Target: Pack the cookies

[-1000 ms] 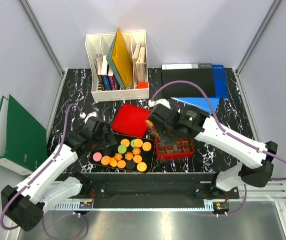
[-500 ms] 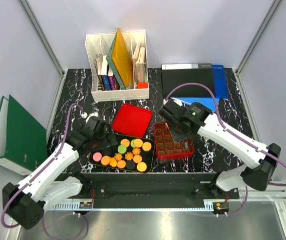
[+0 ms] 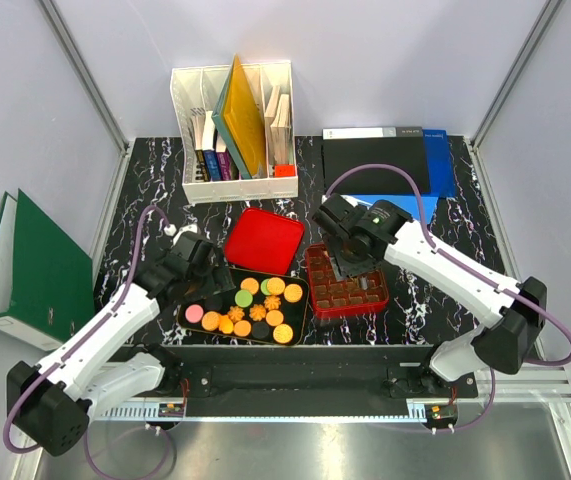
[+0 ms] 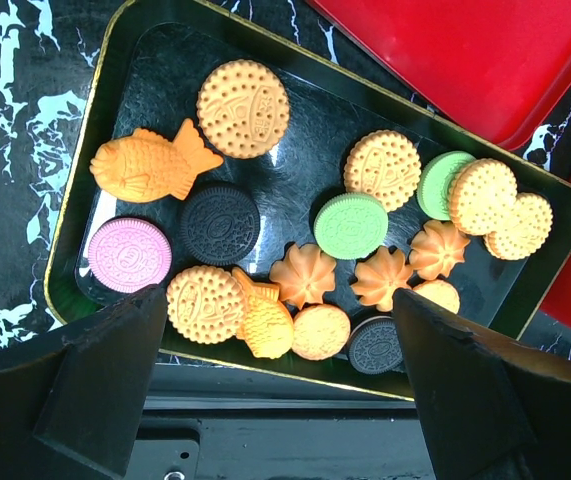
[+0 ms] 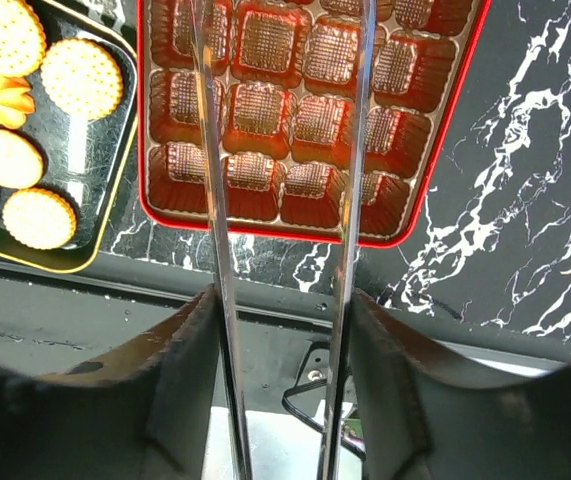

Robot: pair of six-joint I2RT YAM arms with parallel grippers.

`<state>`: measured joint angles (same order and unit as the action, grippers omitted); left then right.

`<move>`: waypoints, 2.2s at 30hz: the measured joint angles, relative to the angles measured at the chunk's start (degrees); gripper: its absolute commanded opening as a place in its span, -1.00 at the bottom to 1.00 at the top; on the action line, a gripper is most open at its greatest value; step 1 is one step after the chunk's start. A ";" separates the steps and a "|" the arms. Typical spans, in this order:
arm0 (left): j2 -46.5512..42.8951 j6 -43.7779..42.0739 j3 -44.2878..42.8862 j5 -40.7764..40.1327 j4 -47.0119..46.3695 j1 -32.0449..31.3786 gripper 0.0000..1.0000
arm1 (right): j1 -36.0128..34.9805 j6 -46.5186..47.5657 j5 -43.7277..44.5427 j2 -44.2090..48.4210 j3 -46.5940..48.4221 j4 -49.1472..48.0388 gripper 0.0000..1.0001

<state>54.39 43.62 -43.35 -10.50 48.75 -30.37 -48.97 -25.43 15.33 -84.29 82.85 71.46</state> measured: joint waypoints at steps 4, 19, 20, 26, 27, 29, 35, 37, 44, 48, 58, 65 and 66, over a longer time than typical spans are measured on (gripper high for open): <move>0.33 -0.28 -0.02 0.00 -0.46 0.00 0.96 | 0.00 -0.04 0.00 -0.02 0.00 -0.31 0.25; 3.58 -1.33 -0.76 0.04 -2.05 0.00 0.96 | -7.19 -1.31 -6.05 2.84 7.67 -0.07 0.11; 3.76 -1.33 -0.76 0.07 -2.14 0.00 0.96 | -9.25 -1.25 -6.71 2.54 7.74 -0.33 0.10; 3.85 -1.33 -0.76 0.22 -2.25 0.00 0.96 | -14.71 -1.14 -10.34 -2.51 7.41 -1.77 0.08; 3.85 -1.33 -0.76 0.22 -2.25 0.00 0.96 | -14.88 -1.07 -10.78 -3.21 7.26 -2.10 0.08; 3.85 -1.33 -0.76 0.22 -2.25 0.00 0.96 | -15.02 -0.92 -11.87 -3.91 6.82 -2.89 0.08; 3.82 -1.31 -0.76 0.24 -2.32 0.00 0.96 | -16.37 -0.52 -14.49 -4.22 5.18 -3.32 0.06; 3.82 -1.31 -0.76 0.24 -2.32 0.00 0.96 | -16.96 -0.48 -15.30 -4.39 4.59 -3.34 0.04; 3.82 -1.27 -0.76 0.28 -2.34 0.00 0.96 | -17.92 -0.50 -17.00 -4.72 1.79 -4.11 0.02; 3.82 -1.27 -0.76 0.44 -2.34 0.00 0.96 | -18.18 -0.59 -17.03 -4.83 -0.22 -4.74 0.01; 3.67 -1.27 -0.74 0.68 -2.34 0.00 0.96 | -18.82 -1.01 -17.59 -6.05 -2.36 -6.16 -0.03; 3.10 -1.29 -0.74 0.76 -2.36 0.00 0.96 | -19.65 -1.42 -18.03 -6.86 -2.34 -6.03 -0.05; 3.06 -1.29 -0.74 0.79 -2.36 0.00 0.96 | -19.87 -1.46 -18.01 -6.86 -2.34 -5.86 -0.05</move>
<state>57.45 42.33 -44.10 -9.72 46.39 -30.37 -68.84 -26.89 -2.68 -91.15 80.51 65.60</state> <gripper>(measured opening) 0.983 0.480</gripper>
